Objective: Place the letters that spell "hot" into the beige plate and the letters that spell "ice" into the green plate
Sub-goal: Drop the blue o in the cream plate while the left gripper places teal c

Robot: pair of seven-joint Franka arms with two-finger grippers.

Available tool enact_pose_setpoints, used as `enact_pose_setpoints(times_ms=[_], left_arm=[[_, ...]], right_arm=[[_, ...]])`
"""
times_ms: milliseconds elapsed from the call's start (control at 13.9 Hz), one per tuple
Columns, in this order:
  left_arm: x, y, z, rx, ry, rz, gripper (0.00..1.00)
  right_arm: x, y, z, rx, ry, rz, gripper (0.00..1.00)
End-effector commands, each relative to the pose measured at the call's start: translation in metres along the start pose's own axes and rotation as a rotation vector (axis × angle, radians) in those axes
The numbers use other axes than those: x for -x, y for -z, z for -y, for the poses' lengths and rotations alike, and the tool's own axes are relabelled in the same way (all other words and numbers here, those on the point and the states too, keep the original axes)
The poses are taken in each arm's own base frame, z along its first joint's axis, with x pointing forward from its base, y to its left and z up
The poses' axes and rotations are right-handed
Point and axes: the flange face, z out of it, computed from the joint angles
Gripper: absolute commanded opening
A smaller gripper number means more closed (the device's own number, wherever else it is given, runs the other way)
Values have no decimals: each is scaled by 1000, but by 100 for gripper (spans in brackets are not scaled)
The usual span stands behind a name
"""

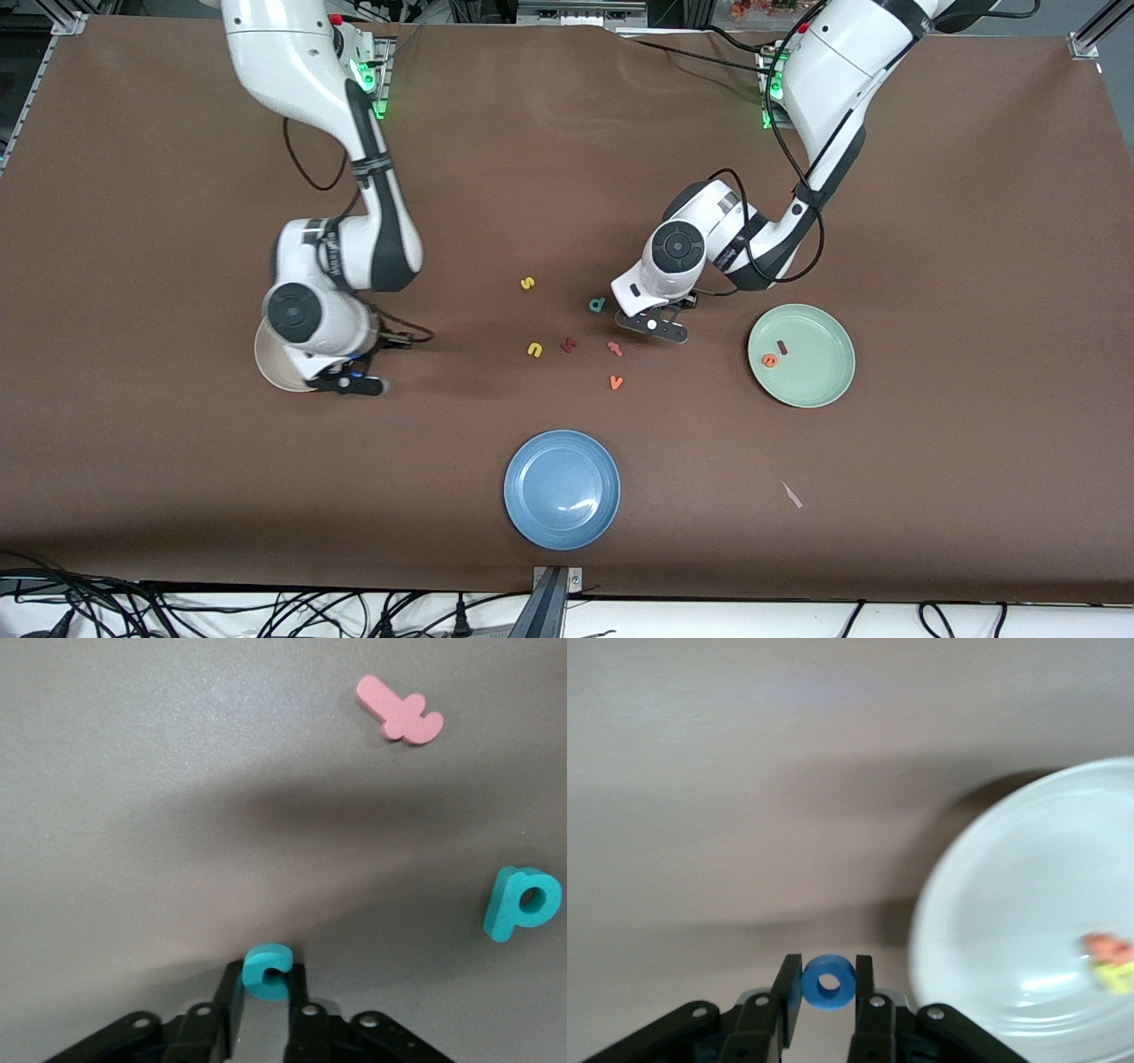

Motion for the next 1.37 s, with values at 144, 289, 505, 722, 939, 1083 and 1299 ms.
enact_pose_setpoints(times_ms=[144,289,505,722,939,1083,1299], left_arm=[[-5,34,27,-19,8,-52,2],[-11,55,40,-38,16,-39,2],[-27,86,77,-64,-15,17,3],[-37,89,148,-50,-72,40,7],[-41,78,206,-29,-77,51,7],[-40,70,224,-44,-70,64,6],[-36,56,256,-84,-73,86,7]], right_arm=[[-1,-6,-45,31,143,-13,12],[-6,-1,-67,37,182,-20,44],[-9,9,-65,19,93,-32,100],[-13,28,-44,2,-38,-54,100],[-16,38,-38,-11,-127,-55,100],[-19,45,-37,-94,-193,-45,100],[-24,64,-53,-134,-226,-6,100]])
